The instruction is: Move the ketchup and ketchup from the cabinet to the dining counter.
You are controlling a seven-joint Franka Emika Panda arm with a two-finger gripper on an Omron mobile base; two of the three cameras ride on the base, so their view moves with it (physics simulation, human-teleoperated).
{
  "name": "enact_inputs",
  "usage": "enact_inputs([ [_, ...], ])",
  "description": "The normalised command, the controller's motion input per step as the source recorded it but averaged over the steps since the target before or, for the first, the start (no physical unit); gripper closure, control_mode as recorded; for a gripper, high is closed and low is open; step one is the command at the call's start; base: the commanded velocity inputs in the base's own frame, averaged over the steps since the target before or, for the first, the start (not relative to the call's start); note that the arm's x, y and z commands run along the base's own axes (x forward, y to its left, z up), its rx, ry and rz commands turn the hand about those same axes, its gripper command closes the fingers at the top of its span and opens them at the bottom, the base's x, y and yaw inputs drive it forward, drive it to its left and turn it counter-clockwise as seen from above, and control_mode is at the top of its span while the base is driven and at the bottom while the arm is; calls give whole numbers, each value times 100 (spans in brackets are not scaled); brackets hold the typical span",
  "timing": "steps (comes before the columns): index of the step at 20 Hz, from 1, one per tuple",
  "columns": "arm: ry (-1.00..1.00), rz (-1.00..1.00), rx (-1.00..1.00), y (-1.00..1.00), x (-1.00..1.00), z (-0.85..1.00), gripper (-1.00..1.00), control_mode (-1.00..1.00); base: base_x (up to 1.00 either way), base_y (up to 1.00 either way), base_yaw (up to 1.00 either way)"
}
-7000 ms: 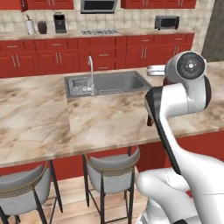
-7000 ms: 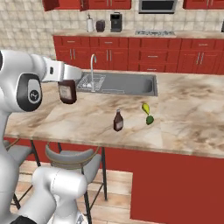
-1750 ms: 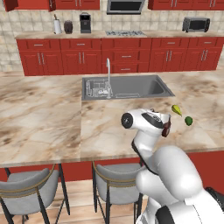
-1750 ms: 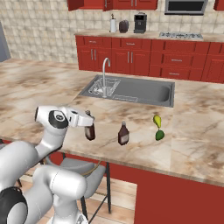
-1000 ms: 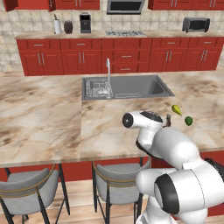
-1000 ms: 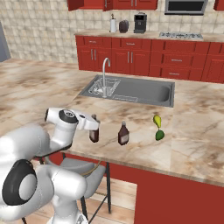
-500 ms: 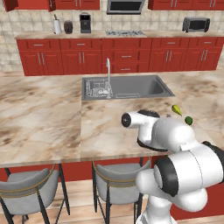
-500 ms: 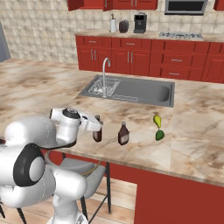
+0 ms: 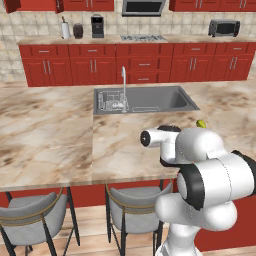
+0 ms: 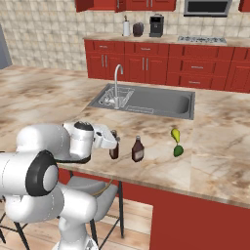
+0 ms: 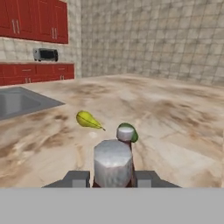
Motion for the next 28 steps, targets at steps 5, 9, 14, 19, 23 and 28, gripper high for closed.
enact_inputs([
  [5,-2,-5,-2,-18,8,-4,100,-100,0,0,0],
  [9,-2,-5,-4,-19,0,-10,100,-100,0,0,0],
  [14,-6,-3,-4,-8,1,-16,100,-100,0,0,0],
  [19,-9,0,0,-1,2,-17,100,-100,0,0,0],
  [23,-9,0,0,0,7,-22,100,-100,0,0,0],
  [28,-8,0,0,0,5,-22,100,-100,0,0,0],
])
